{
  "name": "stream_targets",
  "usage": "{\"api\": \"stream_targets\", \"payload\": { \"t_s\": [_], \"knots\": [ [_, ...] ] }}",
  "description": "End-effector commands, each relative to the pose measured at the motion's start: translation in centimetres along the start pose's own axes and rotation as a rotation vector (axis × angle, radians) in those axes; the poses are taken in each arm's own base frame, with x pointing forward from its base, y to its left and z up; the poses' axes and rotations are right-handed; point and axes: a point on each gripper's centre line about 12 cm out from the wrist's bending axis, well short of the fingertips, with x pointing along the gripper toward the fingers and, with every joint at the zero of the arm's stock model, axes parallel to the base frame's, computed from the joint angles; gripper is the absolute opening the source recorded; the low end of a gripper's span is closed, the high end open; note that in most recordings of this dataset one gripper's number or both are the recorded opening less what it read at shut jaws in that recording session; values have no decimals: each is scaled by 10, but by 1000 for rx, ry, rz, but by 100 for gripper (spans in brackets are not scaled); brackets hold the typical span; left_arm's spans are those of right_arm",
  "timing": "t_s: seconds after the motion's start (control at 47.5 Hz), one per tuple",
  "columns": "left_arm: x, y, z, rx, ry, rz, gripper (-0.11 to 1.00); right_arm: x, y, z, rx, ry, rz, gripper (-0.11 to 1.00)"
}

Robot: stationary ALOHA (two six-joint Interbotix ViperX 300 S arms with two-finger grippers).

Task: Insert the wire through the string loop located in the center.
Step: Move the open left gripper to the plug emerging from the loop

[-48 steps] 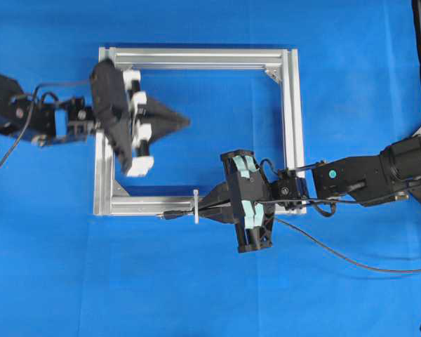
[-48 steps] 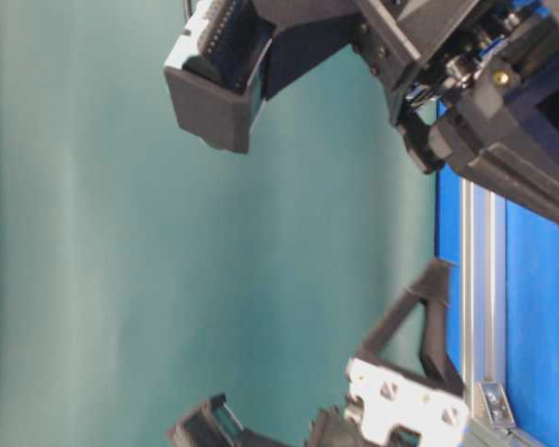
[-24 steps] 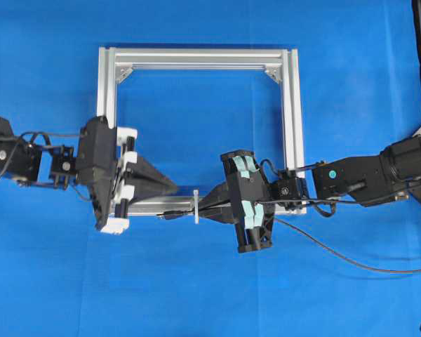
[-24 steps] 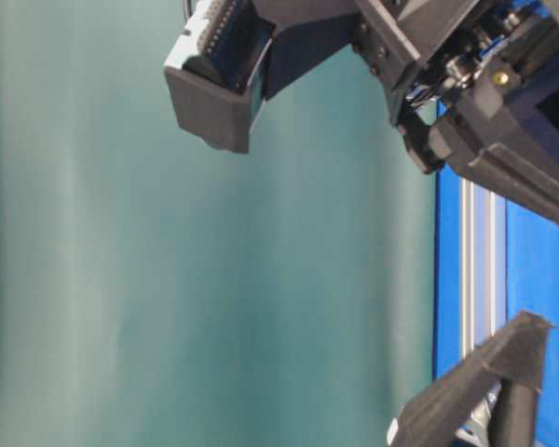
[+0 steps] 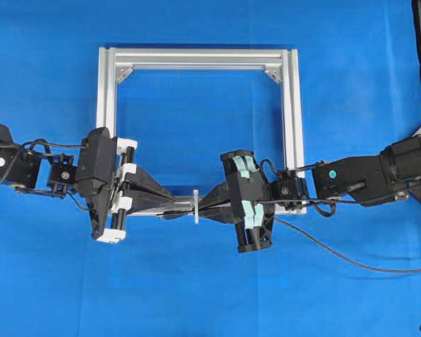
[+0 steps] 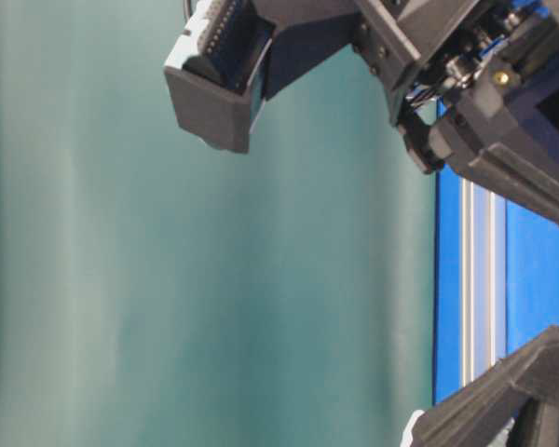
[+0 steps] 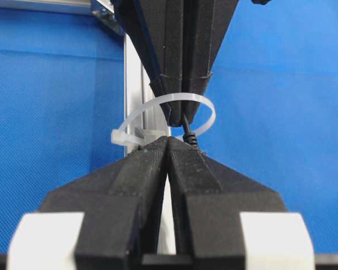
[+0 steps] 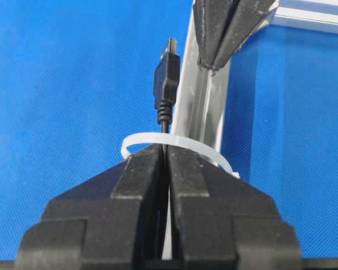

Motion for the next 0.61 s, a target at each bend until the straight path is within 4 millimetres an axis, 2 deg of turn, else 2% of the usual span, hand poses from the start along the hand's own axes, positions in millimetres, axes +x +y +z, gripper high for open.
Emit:
{"api": "stream_targets", "payload": {
  "t_s": [0.0,0.231,0.273,0.315,0.379,0.526,0.589],
  "knots": [
    [0,-4,13,0,-41,-13,0,-1,2,11,1,-33,5,-3],
    [1,-5,14,-1,-44,-14,1,-2,2,11,1,-33,5,-3],
    [1,-5,14,-2,-45,-16,5,-1,2,10,1,-32,5,-3],
    [1,-6,14,-2,-44,-17,12,-1,2,10,1,-32,5,-3],
    [1,-8,13,-4,-42,-24,29,-2,2,11,1,-33,5,-3],
    [1,-14,13,-4,-41,-41,74,-2,2,11,1,-33,5,-3],
    [1,-15,11,-4,-37,-44,87,-2,2,11,1,-33,5,-3]
  ]
}}
